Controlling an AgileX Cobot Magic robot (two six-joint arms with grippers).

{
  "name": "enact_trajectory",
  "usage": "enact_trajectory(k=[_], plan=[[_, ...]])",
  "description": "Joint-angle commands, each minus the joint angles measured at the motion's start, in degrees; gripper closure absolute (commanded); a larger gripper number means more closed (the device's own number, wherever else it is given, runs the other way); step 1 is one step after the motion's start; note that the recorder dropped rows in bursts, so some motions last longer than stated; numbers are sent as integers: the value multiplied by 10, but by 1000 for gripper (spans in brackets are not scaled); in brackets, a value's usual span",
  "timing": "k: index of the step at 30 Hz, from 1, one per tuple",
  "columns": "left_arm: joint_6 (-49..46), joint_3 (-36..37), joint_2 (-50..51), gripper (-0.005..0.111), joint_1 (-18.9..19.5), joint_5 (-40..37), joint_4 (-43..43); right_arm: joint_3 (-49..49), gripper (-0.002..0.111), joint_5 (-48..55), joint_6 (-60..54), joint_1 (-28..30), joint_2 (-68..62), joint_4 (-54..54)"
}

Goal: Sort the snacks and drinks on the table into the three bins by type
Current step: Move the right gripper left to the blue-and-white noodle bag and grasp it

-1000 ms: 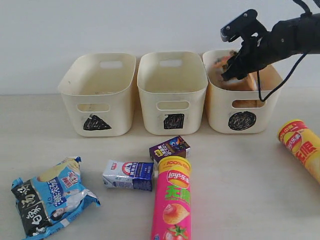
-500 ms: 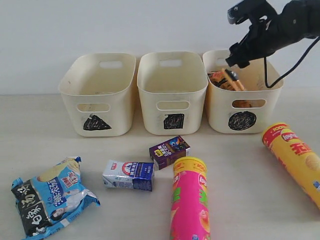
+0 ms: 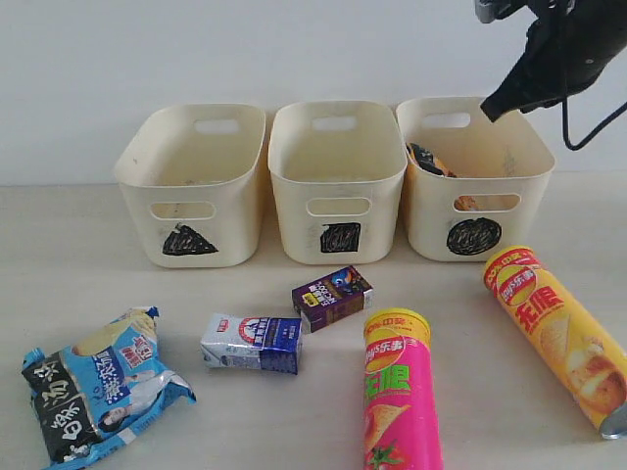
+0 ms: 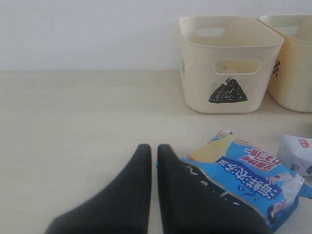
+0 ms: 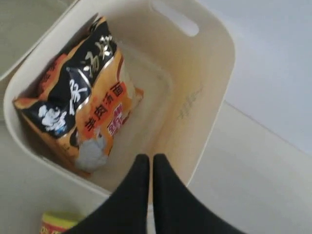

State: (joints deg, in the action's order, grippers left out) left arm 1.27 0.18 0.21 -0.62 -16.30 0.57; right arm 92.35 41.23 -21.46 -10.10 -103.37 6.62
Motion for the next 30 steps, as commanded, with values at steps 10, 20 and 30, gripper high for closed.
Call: enact_trajectory(k=[10,20,30], plan=[[3,-2,-2,102,2,4,-1,-113,108,-12,-102,-27,86,-112],[3,-2,-2,102,2,4,-1,-204,108,-41,-142,-144,126,-148],[3,-2,-2,102,2,4,-1,-204,108,30,-248,-252,124,-278]])
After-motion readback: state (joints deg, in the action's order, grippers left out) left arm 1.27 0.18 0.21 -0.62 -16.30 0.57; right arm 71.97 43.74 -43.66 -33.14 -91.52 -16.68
